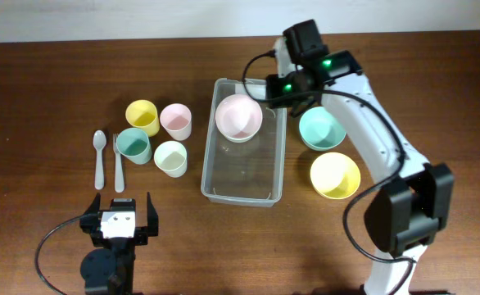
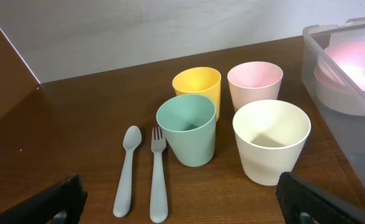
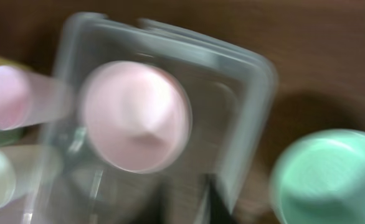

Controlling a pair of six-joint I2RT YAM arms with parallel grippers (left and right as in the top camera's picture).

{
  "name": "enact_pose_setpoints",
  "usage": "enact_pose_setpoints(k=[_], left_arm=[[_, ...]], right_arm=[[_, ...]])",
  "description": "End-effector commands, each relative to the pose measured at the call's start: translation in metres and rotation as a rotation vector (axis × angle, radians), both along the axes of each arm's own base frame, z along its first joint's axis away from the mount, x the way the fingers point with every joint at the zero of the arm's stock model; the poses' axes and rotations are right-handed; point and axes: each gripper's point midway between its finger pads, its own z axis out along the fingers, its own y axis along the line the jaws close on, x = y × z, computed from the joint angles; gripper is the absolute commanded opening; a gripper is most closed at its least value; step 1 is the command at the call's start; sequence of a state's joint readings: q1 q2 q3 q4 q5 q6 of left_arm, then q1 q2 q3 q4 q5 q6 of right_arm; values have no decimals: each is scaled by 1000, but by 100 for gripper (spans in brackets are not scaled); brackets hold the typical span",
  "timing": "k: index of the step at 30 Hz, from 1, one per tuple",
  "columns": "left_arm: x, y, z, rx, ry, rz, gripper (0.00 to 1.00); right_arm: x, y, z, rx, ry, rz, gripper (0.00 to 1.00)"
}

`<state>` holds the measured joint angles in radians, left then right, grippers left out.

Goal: Pack container
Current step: 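Move right gripper to the green bowl and grasp its rim, then stack the green bowl onto the pink bowl in the container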

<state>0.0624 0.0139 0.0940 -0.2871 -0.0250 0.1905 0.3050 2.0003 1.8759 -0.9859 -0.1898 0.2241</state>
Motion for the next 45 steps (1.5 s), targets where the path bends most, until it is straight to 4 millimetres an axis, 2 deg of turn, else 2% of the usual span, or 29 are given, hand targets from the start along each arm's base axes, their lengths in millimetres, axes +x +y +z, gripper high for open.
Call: enact_pose_setpoints(k=[1,2,3,7,9,14,21,23,25,27,28,31,35,39,41,44,45], left_arm=[[0,0,0,10,-3,-7,100],[0,0,0,10,-3,-7,100],[0,0,0,10,-3,-7,100],[0,0,0,10,-3,-7,100],[0,0,0,10,-3,-7,100],[0,0,0,10,-3,-7,100],[0,0,0,10,-3,-7,100],[0,0,0,10,-3,-7,100],[0,0,0,10,-3,-7,100],[0,0,0,10,-3,-7,100],[0,0,0,10,-3,-7,100],[0,0,0,10,-3,-7,100],[0,0,0,10,-3,-7,100],[0,0,0,10,-3,-7,100],[0,0,0,10,-3,-7,100],[0,0,0,10,-3,-7,100],[0,0,0,10,-3,-7,100]], right_arm=[[9,-83,0,-80,43,-284,42],[5,-111,-10,-77,107,-356,43],[3,-122,-14,-63,136,-377,46],[-4,-146,-37,18,241,-417,46],[-8,-159,-55,20,288,-447,46],[-13,-172,-97,10,372,-477,46],[-21,-182,-132,4,445,-502,44],[-27,-180,-141,7,473,-500,38],[-29,-176,-147,25,485,-495,25],[-27,-172,-149,54,478,-486,6],[-25,-169,-149,71,472,-481,4],[-13,-160,-138,136,422,-429,4],[3,-148,-109,219,355,-387,4],[15,-137,-60,298,259,-347,4],[18,-129,-27,335,196,-316,4],[12,-108,32,374,82,-252,4],[9,-103,43,374,62,-236,4]])
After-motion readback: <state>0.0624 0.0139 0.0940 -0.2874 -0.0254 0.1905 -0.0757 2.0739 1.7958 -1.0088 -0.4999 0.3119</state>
